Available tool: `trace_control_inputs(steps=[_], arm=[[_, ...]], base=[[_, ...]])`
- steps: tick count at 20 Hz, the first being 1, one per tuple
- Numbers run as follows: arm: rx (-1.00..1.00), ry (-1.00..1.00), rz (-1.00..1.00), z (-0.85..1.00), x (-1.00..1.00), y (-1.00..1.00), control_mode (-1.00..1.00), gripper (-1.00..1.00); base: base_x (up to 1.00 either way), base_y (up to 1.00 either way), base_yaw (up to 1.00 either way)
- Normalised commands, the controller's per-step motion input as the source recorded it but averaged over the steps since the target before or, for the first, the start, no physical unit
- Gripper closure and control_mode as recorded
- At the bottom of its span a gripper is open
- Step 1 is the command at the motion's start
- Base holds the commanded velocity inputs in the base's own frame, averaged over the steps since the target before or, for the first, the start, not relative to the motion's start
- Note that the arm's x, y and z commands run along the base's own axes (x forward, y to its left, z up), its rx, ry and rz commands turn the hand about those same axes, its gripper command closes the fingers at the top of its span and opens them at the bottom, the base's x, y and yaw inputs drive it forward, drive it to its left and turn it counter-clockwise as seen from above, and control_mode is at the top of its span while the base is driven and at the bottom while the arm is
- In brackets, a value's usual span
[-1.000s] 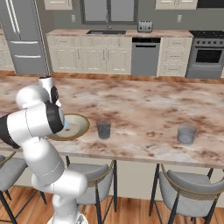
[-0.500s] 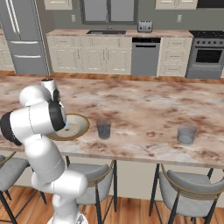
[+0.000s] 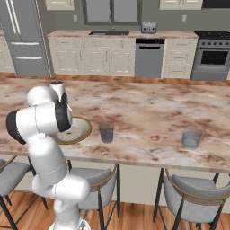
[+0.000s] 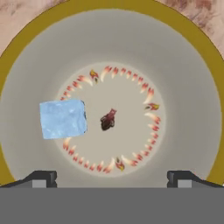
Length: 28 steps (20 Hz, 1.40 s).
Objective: There are four ice cubes in the ice bowl. Place two ice cubes in each glass of water.
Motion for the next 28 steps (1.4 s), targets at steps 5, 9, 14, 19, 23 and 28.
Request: trace_control_inputs(steps=[5,9,14,19,23,28], arm=[[0.06,0.0,0.0,-0.31,0.22,0.01,-1.0,-1.0],[0.06,0.0,0.0,-0.3,0.33,0.06,-1.0,-1.0],[0.01,0.0,0.0,-0.11,0.28,0.06,-1.0,-1.0],[0.0,0.0,0.0,-0.05,0.27,0.17,-1.0,-1.0],[0.0,0.0,0.0,-0.21,0.19,0.23,-1.0,-1.0],[0.0,0.0,0.0,-0.26,0.01,0.06,-1.0,-1.0]], base=[[0.0,0.0,0.0],[0.0,0.0,0.0],[0.0,0.0,0.0],[0.0,0.0,0.0],[0.0,0.0,0.0],[0.0,0.0,0.0]])
